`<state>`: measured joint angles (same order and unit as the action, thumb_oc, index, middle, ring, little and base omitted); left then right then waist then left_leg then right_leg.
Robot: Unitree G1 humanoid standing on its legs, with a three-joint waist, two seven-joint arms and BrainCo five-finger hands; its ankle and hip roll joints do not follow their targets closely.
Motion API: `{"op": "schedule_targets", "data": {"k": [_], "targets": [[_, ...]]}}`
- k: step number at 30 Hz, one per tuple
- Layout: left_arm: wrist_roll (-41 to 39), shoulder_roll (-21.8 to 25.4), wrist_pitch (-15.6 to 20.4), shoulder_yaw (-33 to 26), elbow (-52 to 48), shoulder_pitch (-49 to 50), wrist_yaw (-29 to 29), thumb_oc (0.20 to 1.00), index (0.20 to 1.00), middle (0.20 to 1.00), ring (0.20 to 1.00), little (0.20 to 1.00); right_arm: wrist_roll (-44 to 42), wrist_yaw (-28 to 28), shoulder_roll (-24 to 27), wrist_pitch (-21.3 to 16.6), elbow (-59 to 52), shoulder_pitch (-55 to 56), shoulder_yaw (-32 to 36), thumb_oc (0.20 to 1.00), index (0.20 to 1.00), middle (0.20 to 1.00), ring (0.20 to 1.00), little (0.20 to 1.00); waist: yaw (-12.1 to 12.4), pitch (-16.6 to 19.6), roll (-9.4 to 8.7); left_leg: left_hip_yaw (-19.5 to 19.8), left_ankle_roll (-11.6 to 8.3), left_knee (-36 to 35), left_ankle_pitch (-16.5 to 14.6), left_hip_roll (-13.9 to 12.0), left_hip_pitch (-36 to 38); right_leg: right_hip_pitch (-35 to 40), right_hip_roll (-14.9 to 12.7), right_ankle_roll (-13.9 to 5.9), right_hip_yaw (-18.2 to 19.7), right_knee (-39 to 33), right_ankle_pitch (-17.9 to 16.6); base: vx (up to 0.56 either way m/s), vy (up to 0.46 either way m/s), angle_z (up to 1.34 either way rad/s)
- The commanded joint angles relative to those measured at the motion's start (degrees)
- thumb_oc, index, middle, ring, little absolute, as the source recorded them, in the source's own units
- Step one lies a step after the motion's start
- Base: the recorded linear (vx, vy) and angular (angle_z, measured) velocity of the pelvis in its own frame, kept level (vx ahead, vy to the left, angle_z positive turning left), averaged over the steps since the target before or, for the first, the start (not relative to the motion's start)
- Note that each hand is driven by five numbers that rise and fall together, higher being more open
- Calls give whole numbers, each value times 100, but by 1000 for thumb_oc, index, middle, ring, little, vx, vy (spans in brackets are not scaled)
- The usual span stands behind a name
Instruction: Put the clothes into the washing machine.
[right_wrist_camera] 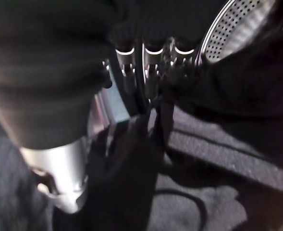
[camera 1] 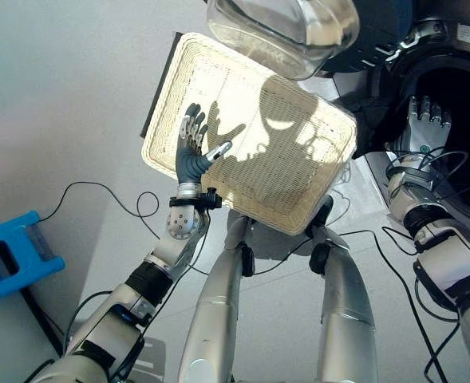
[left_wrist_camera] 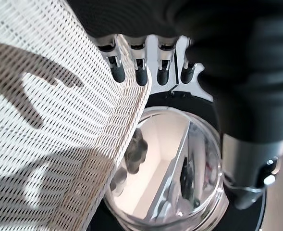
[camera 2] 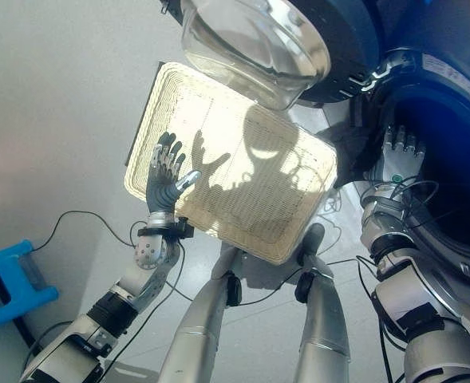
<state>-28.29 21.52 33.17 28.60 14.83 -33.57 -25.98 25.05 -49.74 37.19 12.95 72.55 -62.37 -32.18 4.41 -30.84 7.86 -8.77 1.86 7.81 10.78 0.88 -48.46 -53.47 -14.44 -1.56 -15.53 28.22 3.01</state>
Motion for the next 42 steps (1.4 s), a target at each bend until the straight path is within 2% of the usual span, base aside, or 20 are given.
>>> {"op": "schedule_targets", "data": {"k": [1, 4, 8, 11, 17, 18, 22, 24, 31, 42], "targets": [[98, -201, 440, 98, -378, -30, -29, 1000, 1000, 1000, 1000, 1000, -142, 354, 603, 216, 96, -431, -264, 1000, 1000, 1000, 1000, 1000, 50, 104, 489, -242, -270, 943, -1010, 219, -306, -256, -2, -643, -112, -572, -796, -11, -3, 6], [101, -232, 425, 95, -474, -30, -36, 1000, 1000, 1000, 1000, 1000, -274, 568, 625, 227, 193, -560, -306, 1000, 1000, 1000, 1000, 1000, 80, 104, 534, -242, -287, 937, -987, 218, -380, -348, -32, -648, -107, -573, -811, -2, 0, 2], [-12, -225, 313, 140, -740, 15, 361, 1000, 1000, 1000, 1000, 1000, -523, 1535, 646, 380, 363, -746, -368, 1000, 1000, 1000, 1000, 1000, 133, 104, 655, -248, -339, 881, -912, 208, -568, -591, -86, -647, -62, -609, -883, 0, 0, 0], [-71, -199, 228, 221, -819, 27, 534, 1000, 1000, 1000, 1000, 1000, -706, 1996, 636, 418, 460, -721, -408, 1000, 1000, 1000, 1000, 1000, 146, 104, 698, -251, -351, 840, -883, 195, -613, -672, -93, -642, -40, -594, -897, -16, -13, 4], [-68, -156, 285, 227, -1013, 80, 568, 1000, 1000, 1000, 1000, 1000, -1120, 1958, 661, 731, 495, -762, -296, 1000, 1000, 1000, 1000, 1000, 193, 104, 768, -276, -370, 793, -850, 186, -637, -722, -126, -656, -65, -616, -919, -5, -5, 2], [-42, -153, 327, 238, -1032, 95, 552, 1000, 1000, 1000, 1000, 1000, -1275, 1799, 666, 793, 504, -777, -271, 200, 200, 200, 200, 200, 203, 104, 787, -275, -375, 769, -838, 185, -632, -726, -124, -653, -63, -622, -923, 0, 0, 0], [-55, -108, 337, 206, -1130, 144, 571, 1000, 1000, 1000, 1000, 1000, -1488, 1572, 754, 762, 450, -803, -101, 200, 200, 200, 200, 200, 215, 104, 812, -273, -394, 770, -853, 188, -593, -703, -134, -659, -66, -615, -915, 0, 0, 0], [-103, -41, 303, 148, -1265, 195, 585, 1000, 1000, 1000, 1000, 1000, -1393, 1245, 834, 800, 402, -765, 62, 200, 200, 200, 200, 200, 201, 104, 802, -258, -412, 717, -848, 184, -524, -657, -88, -663, -65, -604, -898, -34, -11, 2], [-83, -14, 359, 117, -1372, 247, 577, 1000, 1000, 1000, 1000, 1000, -1461, 1122, 962, 915, 393, -733, 119, 200, 200, 200, 200, 200, 168, 104, 742, -278, -420, 622, -844, 147, -401, -524, -44, -662, -106, -651, -884, -10, -1, 0], [-161, 56, 396, 64, -1263, 299, 511, 1000, 1000, 1000, 1000, 1000, -1817, 890, 1076, 804, 380, -429, 359, 200, 200, 200, 200, 200, 84, 104, 577, -322, -384, 601, -936, 90, -21, -152, -3, -636, -194, -622, -797, 0, 0, 0]]}}
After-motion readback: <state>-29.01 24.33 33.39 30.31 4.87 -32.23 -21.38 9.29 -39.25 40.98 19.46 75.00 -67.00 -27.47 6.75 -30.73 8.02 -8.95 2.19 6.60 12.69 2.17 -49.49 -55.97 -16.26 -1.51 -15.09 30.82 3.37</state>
